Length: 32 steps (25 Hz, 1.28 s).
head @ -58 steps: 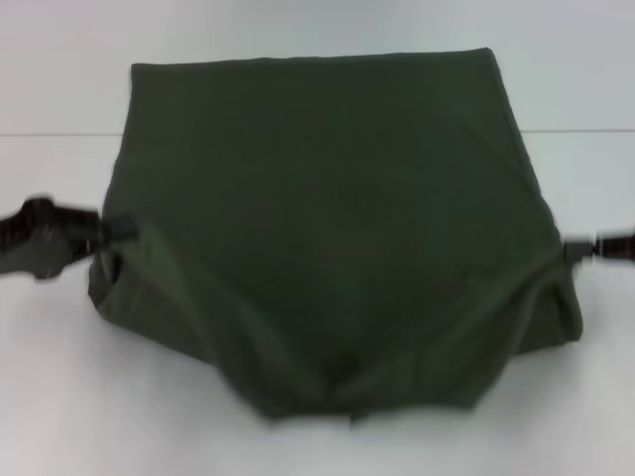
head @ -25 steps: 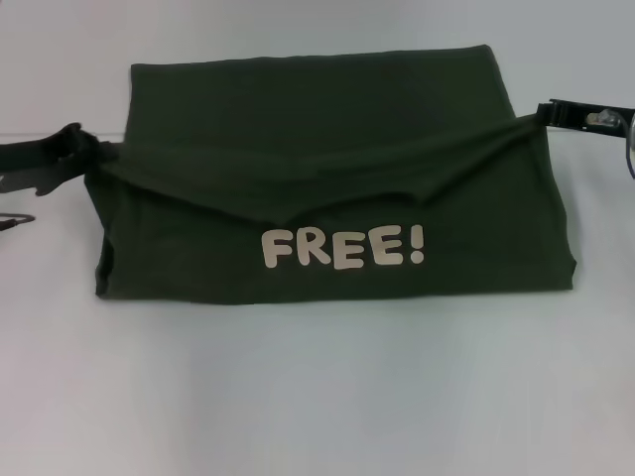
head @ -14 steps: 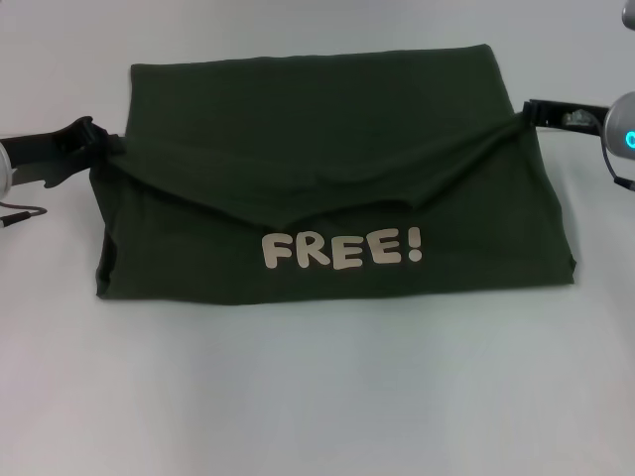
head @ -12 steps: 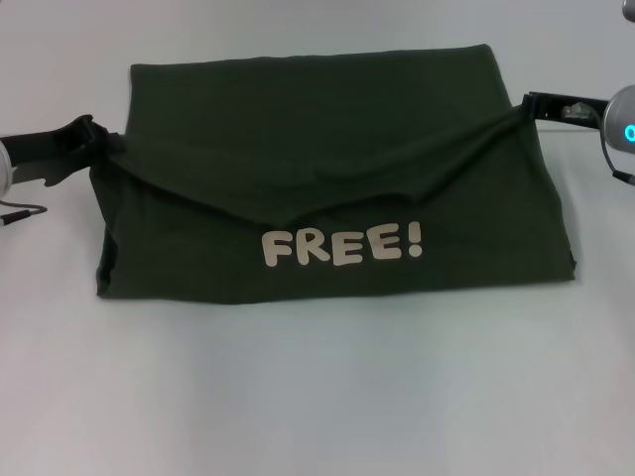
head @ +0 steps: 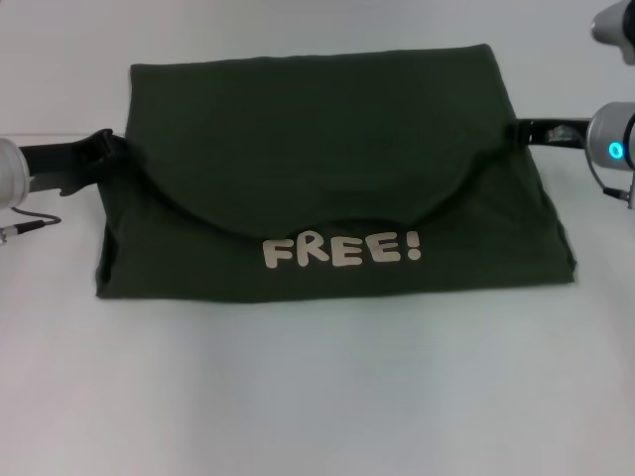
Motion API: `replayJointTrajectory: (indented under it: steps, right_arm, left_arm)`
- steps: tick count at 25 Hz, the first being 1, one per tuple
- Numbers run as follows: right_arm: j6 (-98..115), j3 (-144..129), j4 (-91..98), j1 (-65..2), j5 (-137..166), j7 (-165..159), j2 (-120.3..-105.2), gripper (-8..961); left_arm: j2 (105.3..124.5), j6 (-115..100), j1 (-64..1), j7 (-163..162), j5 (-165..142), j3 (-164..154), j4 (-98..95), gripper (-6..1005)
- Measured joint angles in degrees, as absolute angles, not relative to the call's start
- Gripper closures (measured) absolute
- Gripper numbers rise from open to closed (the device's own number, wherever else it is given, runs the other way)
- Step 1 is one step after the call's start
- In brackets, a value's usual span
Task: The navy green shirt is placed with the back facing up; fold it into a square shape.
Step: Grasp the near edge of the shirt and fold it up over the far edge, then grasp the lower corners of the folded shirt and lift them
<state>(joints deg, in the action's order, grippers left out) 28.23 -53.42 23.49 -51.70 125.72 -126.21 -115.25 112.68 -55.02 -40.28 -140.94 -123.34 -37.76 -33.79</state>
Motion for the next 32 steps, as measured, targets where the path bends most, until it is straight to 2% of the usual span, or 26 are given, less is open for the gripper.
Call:
replayJointTrajectory:
  steps: [2, 7, 10, 13, 17, 20, 23, 32]
  right_arm:
    - [28.3, -54.5, 23.4, -51.8, 126.2, -126.2, -115.09, 862]
    - [31.4, -54.6, 25.2, -51.8, 128.8, -128.8, -114.14, 669]
    - [38.0, -53.8, 30.7, -48.6, 129.2, -132.8, -113.47, 603]
    - [44.4, -51.2, 37.8, -43.8, 128.2, -134.8, -114.25, 538]
    - [51.2, -47.5, 45.3, -36.2, 123.4, -134.3, -116.11, 450]
    - [55.1, -46.8, 45.8, -33.0, 117.9, -131.9, -116.08, 355]
    - [58.2, -46.1, 44.2, -31.6, 113.9, -128.9, -115.64, 246]
    - [60.5, -44.5, 43.2, -31.6, 113.2, -128.6, -115.54, 250]
  left_arm:
    - [112.78, -54.2, -40.5, -140.9, -123.3, -38.8, -33.5, 862]
    - [112.85, -57.1, -39.2, -141.2, -121.8, -37.6, -35.0, 677]
    - [113.73, -62.2, -36.1, -140.3, -119.5, -35.9, -39.0, 566]
    - [114.50, -67.3, -31.9, -136.0, -116.2, -35.3, -42.5, 454]
    - [113.81, -72.6, -28.5, -129.2, -113.3, -34.1, -42.1, 310]
    - [113.59, -73.2, -27.3, -125.6, -113.6, -34.0, -41.0, 202]
    - [113.75, -71.8, -27.0, -121.3, -115.2, -34.5, -39.1, 202]
    - [114.77, -64.5, -29.3, -120.0, -121.0, -35.9, -34.4, 202]
